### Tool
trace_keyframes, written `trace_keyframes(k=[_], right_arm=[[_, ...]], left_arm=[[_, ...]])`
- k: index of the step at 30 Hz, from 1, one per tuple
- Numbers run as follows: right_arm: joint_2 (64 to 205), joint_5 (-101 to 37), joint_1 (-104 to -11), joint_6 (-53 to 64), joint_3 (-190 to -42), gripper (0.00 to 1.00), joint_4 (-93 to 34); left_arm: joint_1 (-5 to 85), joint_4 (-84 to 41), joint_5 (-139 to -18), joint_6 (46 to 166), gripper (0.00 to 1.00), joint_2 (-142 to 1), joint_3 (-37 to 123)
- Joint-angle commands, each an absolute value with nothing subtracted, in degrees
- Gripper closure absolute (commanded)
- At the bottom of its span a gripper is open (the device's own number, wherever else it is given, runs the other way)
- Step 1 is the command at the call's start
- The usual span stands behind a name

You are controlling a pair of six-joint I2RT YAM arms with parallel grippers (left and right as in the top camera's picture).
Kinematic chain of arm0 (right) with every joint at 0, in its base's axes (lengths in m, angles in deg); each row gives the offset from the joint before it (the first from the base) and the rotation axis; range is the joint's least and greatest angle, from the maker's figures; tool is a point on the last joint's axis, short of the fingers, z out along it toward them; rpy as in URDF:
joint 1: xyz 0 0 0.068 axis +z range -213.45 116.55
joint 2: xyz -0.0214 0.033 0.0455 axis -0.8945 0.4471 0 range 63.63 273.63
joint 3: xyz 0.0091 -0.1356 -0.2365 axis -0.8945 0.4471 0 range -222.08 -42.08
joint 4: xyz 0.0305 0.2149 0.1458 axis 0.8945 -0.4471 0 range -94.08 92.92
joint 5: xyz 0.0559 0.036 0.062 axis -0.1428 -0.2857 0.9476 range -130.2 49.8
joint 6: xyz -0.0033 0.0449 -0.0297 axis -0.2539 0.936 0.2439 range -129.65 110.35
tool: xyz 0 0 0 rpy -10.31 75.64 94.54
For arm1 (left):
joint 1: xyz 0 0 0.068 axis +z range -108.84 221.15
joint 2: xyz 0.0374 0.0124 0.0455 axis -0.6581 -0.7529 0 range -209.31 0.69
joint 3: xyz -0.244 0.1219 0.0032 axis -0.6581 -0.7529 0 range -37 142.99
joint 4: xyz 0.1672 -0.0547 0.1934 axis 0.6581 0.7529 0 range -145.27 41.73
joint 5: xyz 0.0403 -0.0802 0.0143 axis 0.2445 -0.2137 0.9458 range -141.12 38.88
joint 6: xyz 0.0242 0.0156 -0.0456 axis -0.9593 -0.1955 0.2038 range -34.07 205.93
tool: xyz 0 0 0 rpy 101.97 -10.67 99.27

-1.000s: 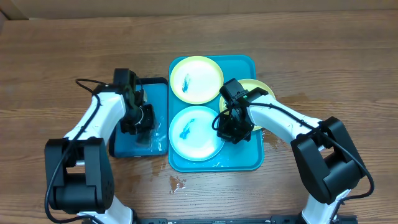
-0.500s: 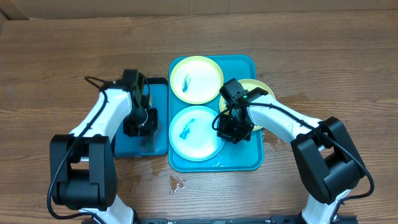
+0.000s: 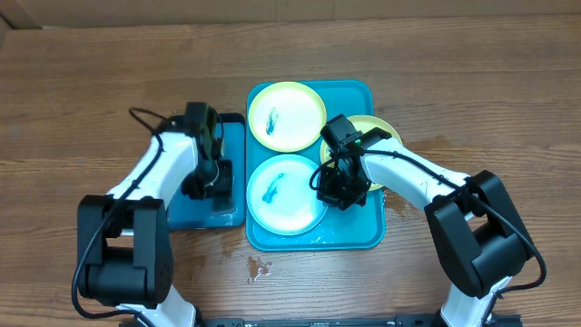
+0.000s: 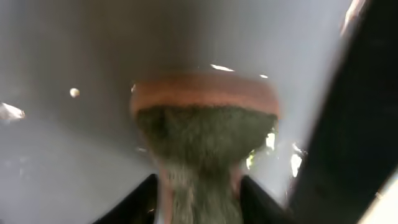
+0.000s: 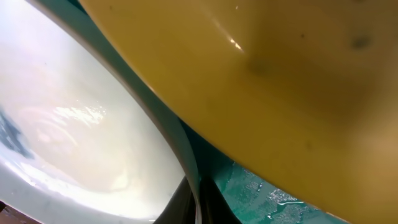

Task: Clean dirty plates on tray and stack at the side
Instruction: 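Dip the sponge in the black tray water with the left gripper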

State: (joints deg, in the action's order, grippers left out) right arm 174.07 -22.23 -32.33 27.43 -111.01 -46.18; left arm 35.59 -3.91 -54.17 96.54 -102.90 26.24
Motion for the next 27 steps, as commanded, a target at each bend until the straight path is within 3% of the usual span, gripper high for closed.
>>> trace_keyframes(k=[1, 2, 3, 8, 19, 27], right_arm=[[175.5, -23.6, -32.3, 27.9, -110.7, 0.96, -46.2], [175.5, -23.6, -32.3, 27.9, -110.7, 0.96, -46.2], [175.5, -23.6, -32.3, 27.9, -110.7, 0.96, -46.2], [175.5, -23.6, -32.3, 27.9, -110.7, 0.96, -46.2], [175.5, -23.6, -32.3, 27.9, -110.7, 0.96, -45.9], [175.5, -23.6, -32.3, 27.9, -110.7, 0.96, -45.3]], left_arm=[[35.4, -8.0, -53.9, 98.8, 0.78, -103.5, 21.1], [35.4, -9.6, -53.9, 100.4, 0.93, -103.5, 19.8], [35.4, -10.6, -53.9, 101.7, 0.96, -103.5, 19.0], [35.6, -7.1, -53.5, 102.8, 0.96, -103.4, 22.0], [33.0, 10.7, -54.1, 99.6, 0.96, -103.4, 44.4], [22.1, 1.5, -59.9, 100.7, 0.96, -103.6, 43.2]])
